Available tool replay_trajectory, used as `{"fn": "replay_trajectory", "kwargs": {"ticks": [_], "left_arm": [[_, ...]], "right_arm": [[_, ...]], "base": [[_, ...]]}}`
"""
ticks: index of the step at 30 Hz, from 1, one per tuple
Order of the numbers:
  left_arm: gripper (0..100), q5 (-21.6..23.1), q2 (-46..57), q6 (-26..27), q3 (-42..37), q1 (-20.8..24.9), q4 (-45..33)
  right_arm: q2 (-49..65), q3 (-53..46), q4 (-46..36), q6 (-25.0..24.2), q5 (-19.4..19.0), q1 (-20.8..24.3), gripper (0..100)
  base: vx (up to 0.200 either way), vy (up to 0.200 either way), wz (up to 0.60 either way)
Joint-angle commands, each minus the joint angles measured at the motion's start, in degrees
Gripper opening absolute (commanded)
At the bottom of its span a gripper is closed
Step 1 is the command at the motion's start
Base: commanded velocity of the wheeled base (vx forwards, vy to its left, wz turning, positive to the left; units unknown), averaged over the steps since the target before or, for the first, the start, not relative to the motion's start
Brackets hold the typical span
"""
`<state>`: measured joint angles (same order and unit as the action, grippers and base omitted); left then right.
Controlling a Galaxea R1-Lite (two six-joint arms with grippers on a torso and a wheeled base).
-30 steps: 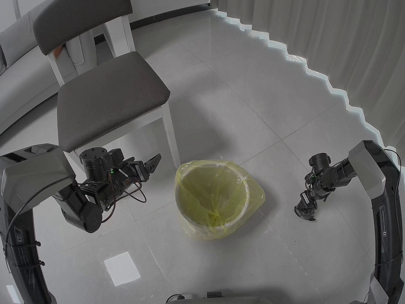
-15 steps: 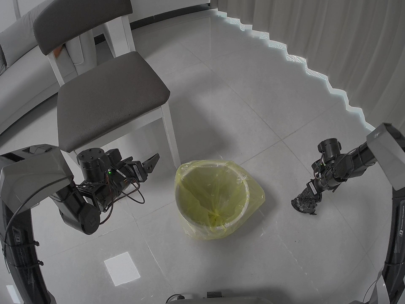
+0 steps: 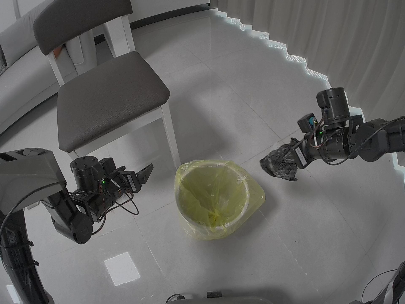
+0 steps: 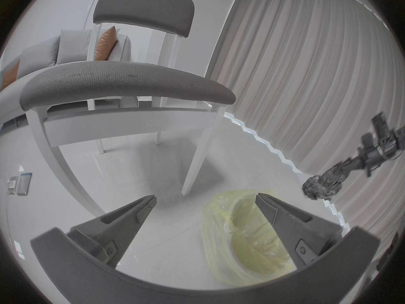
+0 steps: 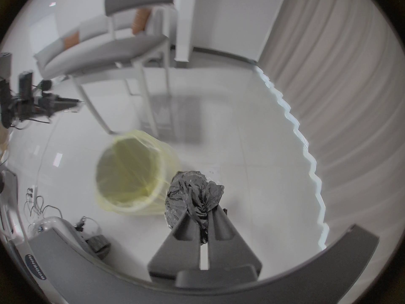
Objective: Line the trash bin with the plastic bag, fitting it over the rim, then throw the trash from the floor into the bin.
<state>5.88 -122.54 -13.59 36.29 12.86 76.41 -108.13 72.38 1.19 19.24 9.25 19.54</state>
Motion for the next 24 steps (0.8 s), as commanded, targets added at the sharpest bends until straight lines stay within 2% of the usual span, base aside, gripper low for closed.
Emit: {"fn": "replay_trajectory", "kwargs": {"ticks": [1,3,4,5,9,17,24], "left_arm": [[100,-1.83,0.81,2.52,-2.45,-0.29,-0.12],[100,-2.1,0.64,3.84,-2.89,-0.29,-0.21],[100,-2.1,0.64,3.84,-2.89,-0.29,-0.21],[100,-2.89,0.46,4.45,-3.16,-0.29,-0.03],[100,-4.12,0.11,4.45,-3.07,-0.64,0.32],[100,-4.03,0.37,4.45,-4.04,-1.08,1.02],[100,-3.85,0.46,4.45,-4.74,-1.17,1.9]], "right_arm": [[5.91,-0.92,1.88,-0.25,0.59,10.6,0],[4.95,-0.83,3.99,-0.34,0.68,13.68,0],[4.95,-0.83,3.99,-0.34,0.68,13.68,0],[2.31,-0.48,5.84,-0.34,0.77,15.97,0],[-2.96,1.89,6.19,0.01,1.21,18.34,0],[-11.58,6.73,6.01,-1.13,1.29,20.45,0],[-13.86,7.52,6.19,-1.92,1.29,21.15,0]], "base": [[0.0,0.0,0.0],[0.0,0.0,0.0],[0.0,0.0,0.0],[0.0,0.0,0.0],[0.0,0.0,0.0],[0.0,0.0,0.0],[0.0,0.0,0.0]]}}
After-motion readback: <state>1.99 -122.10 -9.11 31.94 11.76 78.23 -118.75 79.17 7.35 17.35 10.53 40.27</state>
